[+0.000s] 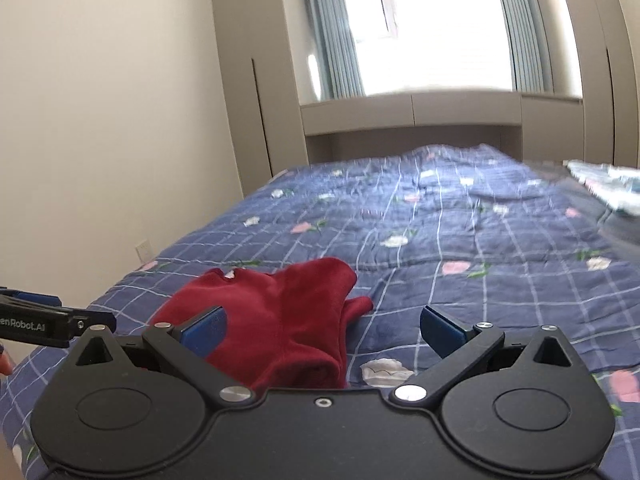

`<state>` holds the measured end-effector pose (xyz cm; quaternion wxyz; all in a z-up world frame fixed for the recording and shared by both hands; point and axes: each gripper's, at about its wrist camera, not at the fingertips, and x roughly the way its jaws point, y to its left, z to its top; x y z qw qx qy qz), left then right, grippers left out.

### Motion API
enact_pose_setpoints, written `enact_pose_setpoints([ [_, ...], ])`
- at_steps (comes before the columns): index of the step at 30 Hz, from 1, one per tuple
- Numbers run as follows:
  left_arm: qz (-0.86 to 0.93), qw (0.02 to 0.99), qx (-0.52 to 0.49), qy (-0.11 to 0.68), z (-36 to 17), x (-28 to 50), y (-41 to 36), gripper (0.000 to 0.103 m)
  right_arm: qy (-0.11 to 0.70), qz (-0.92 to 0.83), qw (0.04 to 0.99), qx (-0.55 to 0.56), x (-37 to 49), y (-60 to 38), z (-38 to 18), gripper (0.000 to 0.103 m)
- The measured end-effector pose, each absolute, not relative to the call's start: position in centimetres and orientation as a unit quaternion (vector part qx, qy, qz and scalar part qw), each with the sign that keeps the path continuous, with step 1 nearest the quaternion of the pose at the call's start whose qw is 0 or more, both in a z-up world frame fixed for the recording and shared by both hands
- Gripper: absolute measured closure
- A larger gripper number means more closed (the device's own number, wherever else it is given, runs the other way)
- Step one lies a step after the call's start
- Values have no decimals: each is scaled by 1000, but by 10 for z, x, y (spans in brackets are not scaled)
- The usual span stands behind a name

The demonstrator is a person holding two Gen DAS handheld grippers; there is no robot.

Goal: Fold small clothes

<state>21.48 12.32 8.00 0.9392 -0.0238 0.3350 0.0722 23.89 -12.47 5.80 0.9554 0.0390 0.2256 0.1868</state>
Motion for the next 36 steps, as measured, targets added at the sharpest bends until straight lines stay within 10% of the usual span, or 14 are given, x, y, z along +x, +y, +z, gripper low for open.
enact_pose_setpoints([
  [36,94,950,-9,299,25,34,79,0,184,168,969,-3,48,-156,19,1],
])
